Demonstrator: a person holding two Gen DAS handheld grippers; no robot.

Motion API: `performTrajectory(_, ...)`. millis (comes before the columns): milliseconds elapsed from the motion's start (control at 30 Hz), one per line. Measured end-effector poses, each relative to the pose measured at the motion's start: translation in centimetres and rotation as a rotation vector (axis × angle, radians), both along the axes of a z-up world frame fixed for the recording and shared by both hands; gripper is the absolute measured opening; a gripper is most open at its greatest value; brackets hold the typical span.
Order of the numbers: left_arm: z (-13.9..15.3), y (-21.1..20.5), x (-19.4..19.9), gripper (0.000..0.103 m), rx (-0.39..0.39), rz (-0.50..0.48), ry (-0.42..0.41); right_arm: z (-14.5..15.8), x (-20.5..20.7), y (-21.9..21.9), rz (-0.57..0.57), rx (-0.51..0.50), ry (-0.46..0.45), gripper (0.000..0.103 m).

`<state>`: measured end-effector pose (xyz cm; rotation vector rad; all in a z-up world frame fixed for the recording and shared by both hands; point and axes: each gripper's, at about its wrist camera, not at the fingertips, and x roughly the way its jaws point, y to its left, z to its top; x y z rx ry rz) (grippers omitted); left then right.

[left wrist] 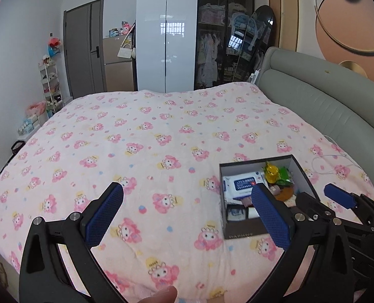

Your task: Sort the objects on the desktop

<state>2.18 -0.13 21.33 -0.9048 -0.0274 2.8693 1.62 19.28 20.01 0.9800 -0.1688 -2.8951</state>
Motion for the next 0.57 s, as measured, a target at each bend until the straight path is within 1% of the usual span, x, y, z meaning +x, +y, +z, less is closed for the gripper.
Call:
performTrajectory(100,-0.3,0.4,2.0,0.102,0.005,-0.002,-0.001,-0.2,1.6,0.1,0.006,-0.015,0.005,0.067)
performTrajectory(267,-0.5,1.1,4.1,0.102,-0.011,-0.015,0.009,-0.4,3.2,-0.2,0.019,0.003,0.020,0.067)
performTrajectory(400,-0.7,1.1,5.0,0.102,0.000,-0.015,0.007,-0.6,3.8,-0.1,0.027,-0.015,0.013,0.068)
performTrajectory(567,-1.3,1.0,5.2,0.102,0.018,-0.008,-0.011,-0.8,4.6,-0.5,0.021,0.001,0.023,0.068)
